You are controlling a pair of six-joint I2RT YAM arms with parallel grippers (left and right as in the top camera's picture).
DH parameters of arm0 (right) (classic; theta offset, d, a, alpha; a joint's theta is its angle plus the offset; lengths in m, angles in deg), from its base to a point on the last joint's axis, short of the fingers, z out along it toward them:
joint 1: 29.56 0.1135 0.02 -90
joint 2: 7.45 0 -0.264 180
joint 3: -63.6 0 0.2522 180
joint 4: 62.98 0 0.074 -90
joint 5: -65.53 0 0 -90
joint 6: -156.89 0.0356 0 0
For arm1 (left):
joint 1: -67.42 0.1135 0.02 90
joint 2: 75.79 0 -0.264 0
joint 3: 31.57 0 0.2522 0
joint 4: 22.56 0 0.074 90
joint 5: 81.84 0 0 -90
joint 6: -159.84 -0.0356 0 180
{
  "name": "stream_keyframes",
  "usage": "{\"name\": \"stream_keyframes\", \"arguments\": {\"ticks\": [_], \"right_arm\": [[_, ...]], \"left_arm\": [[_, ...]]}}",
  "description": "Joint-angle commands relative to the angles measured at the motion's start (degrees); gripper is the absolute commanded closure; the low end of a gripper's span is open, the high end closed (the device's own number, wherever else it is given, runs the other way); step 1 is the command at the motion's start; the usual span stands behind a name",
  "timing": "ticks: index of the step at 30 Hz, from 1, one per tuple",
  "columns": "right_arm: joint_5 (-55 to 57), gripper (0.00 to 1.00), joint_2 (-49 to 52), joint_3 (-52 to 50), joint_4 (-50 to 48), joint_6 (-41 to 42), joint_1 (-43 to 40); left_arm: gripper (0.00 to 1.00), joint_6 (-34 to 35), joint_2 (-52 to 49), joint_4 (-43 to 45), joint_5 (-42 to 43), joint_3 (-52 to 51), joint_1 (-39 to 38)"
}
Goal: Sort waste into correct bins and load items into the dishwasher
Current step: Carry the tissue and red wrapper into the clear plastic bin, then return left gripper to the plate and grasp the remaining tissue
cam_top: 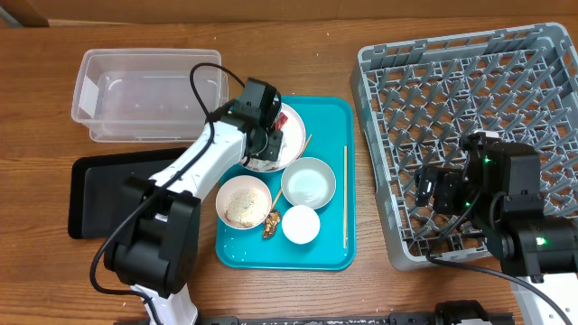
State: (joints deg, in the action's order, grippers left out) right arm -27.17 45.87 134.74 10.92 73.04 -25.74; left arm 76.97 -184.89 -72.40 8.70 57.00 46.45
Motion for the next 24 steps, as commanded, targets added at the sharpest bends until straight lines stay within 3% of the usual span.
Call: {"name": "stream_keyframes", "arguments": {"ticks": [1,8,18,19,20,21,23,24], "right_arm": [[0.31,0.00,-0.24,1.60,0.04,-0.24,0.20],[0.31,0.00,-0.24,1.60,0.02,-0.24,0.20],[0.28,0.00,-0.24,1.62,0.04,-0.24,0.20],[0.28,0.00,-0.24,1.62,0.04,-0.24,0.20],[0.28,0.00,-0.24,1.62,0.04,-0.24,0.20],[0.28,0.00,-0.24,1.60,0.04,-0.24,0.20],[0.28,0.00,-0.24,1.62,0.07,-0.24,0.20],[0.28,0.00,-0.24,1.62,0.04,-0.24,0.20]], "left_arm": [[0.96,0.24,3.41,-4.11,-1.01,7.78,1.27],[0.96,0.79,8.85,-11.47,-1.18,18.71,6.60],[0.94,0.81,9.35,-10.40,-1.16,19.96,19.61],[0.86,0.81,9.03,-10.19,-1.16,19.96,20.37],[0.69,0.81,8.87,-10.05,-1.16,19.96,20.90],[0.39,0.81,8.68,-9.94,-1.07,19.96,21.38],[0.16,1.49,8.59,-9.94,-0.48,19.96,21.70],[0.11,1.92,8.59,-9.99,-0.31,19.96,21.70]]}}
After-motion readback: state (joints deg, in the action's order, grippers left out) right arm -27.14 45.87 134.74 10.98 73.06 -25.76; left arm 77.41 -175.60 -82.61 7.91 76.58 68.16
